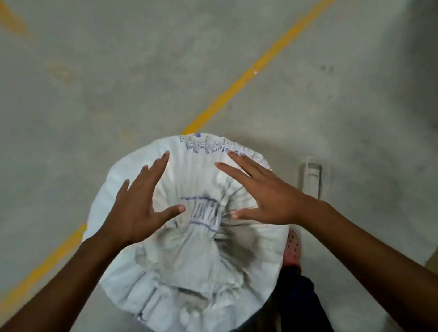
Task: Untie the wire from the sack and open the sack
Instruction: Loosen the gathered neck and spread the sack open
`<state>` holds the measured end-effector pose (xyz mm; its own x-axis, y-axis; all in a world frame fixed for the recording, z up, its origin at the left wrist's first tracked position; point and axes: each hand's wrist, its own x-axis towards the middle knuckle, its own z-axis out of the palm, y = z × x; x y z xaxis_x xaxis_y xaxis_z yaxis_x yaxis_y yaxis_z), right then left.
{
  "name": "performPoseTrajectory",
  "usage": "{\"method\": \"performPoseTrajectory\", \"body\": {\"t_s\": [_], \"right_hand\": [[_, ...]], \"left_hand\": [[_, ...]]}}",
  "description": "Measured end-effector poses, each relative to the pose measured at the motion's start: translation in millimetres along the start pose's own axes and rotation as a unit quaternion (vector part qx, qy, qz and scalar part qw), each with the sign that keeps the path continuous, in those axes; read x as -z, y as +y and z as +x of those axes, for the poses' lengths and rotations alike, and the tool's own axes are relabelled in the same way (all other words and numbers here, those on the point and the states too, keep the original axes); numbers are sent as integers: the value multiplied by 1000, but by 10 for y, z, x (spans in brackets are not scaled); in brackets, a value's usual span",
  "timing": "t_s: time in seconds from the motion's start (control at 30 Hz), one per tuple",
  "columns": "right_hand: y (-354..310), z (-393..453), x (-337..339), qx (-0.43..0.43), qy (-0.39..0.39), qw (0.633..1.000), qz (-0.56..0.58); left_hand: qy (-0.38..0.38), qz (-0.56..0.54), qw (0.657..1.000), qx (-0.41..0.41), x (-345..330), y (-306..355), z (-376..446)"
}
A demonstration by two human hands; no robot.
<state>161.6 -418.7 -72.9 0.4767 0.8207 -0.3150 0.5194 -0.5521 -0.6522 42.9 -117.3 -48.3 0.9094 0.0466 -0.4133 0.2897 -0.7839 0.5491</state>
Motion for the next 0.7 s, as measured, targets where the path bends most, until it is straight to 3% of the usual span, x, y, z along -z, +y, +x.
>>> {"method": "performPoseTrajectory", "body": {"t_s": [0.2, 0.4, 0.57, 0.7], "right_hand": [[-783, 71, -527, 35, -90, 995, 31], [-1324, 57, -1139, -37, -103, 994, 2], [-1350, 63, -1398, -39, -40, 998, -33], [-1284, 61, -1332, -14, 68, 998, -11]], "left_hand": [[16, -136, 990, 31, -99, -569, -814], [60, -236, 968, 55, -421, -850, -1280], [72, -279, 956, 58, -523, -909, -1344], [74, -294, 951, 55, -530, -961, -1375]]}}
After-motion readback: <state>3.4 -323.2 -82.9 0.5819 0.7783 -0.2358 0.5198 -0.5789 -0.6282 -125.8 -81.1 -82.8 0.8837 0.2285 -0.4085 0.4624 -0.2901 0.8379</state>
